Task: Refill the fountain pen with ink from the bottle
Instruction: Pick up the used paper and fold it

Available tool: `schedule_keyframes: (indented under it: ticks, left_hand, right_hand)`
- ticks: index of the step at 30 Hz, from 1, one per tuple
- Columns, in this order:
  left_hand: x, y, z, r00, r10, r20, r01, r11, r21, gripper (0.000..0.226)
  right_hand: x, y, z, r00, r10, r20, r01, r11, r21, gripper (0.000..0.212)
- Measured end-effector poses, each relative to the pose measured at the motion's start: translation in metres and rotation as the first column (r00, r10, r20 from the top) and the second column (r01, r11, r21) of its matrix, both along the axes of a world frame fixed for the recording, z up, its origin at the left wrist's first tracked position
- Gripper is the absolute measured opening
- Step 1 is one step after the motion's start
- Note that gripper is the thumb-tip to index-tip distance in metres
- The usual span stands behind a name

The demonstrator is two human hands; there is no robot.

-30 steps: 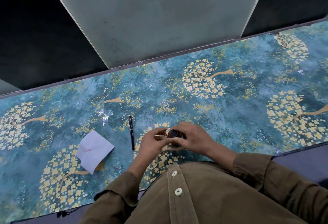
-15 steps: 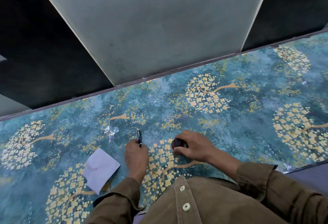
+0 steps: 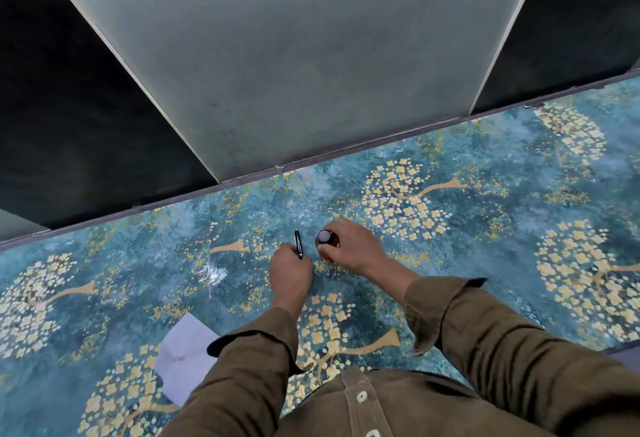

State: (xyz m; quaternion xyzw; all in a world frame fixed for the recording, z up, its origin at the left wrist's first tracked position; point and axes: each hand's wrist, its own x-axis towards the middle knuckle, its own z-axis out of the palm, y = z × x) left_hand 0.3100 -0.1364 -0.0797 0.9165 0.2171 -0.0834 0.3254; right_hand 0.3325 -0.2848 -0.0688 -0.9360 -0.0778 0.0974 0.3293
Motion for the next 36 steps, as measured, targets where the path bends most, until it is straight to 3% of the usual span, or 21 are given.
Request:
schedule_keyframes:
  ticks: [10,16,21,26,32,36]
  left_hand:
    - [-0.005,0.006,-0.01,0.999,0.033,0.035,-0.029,0.992,-0.123,0.025]
    - [-0.022,0.02,-0.014,0.993,0.109,0.035,-0.095,0.954,-0.285,0.032]
    - [-0.07,0.037,-0.01,0.989,0.136,0.057,-0.103,0.916,-0.388,0.025]
    - [-0.137,0.062,-0.007,0.976,0.215,0.023,-0.179,0.862,-0.474,0.015]
    - [-0.186,0.103,0.005,0.948,0.285,0.14,-0.216,0.902,-0.373,0.015]
    - [-0.2,0.141,0.007,0.94,0.17,0.296,-0.151,0.985,-0.087,0.026]
  right_hand:
    - [-0.004,0.002,-0.008,0.997,-0.058,-0.05,0.061,0.997,0.057,0.035]
    - [-0.033,-0.004,-0.019,0.954,-0.213,-0.213,0.252,0.951,0.177,0.061]
    - [-0.076,-0.012,-0.024,0.931,-0.234,-0.28,0.295,0.934,0.201,0.04]
    - [-0.117,-0.002,-0.024,0.933,-0.144,-0.329,0.231,0.942,0.244,0.021]
    - [-0.143,0.023,-0.023,0.93,-0.018,-0.368,0.128,0.953,0.276,0.009]
    - [-0.155,0.051,-0.013,0.926,0.012,-0.378,0.109,0.948,0.297,0.007]
